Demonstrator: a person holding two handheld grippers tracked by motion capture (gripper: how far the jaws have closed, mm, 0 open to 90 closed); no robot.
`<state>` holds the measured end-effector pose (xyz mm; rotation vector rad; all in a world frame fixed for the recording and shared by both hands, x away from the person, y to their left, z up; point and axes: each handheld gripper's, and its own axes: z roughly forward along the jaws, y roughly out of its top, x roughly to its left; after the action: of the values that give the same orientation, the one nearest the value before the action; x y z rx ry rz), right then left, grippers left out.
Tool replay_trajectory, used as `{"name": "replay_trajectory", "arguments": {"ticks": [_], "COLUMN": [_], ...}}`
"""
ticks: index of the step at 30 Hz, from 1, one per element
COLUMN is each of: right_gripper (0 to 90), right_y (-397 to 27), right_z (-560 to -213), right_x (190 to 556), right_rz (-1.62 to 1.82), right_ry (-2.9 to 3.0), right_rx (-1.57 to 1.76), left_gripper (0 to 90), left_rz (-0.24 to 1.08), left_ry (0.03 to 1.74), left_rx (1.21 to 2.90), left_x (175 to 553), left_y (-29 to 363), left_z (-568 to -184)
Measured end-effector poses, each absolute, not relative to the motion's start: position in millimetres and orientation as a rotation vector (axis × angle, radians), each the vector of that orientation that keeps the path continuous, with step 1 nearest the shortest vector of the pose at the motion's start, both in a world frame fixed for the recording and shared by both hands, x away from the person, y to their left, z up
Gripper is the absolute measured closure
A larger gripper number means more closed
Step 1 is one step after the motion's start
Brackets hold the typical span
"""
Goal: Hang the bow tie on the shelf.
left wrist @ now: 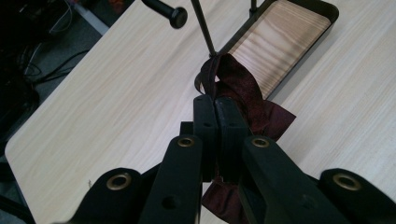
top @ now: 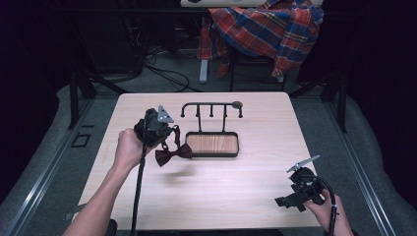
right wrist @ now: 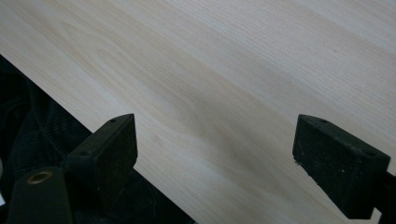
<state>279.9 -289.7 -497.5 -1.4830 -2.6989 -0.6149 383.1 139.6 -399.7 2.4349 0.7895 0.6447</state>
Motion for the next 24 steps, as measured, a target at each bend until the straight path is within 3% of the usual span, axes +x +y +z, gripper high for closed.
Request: {"name": "replay_trajectory", "arguments": {"ticks": [24], "right_gripper": [13.7], "right_y": [-289], "right_z": [-498], "right_x": [280], "right_rz": [-0.628], "right_ry": [-2.698], "right_rx": [-1.487], "left_gripper": [88.6], "left_rz": [0.689], "left_ry": [0.72], "left_rx": [2.449], "left_x": [419], "left_y": [114], "left_z": [-372]}}
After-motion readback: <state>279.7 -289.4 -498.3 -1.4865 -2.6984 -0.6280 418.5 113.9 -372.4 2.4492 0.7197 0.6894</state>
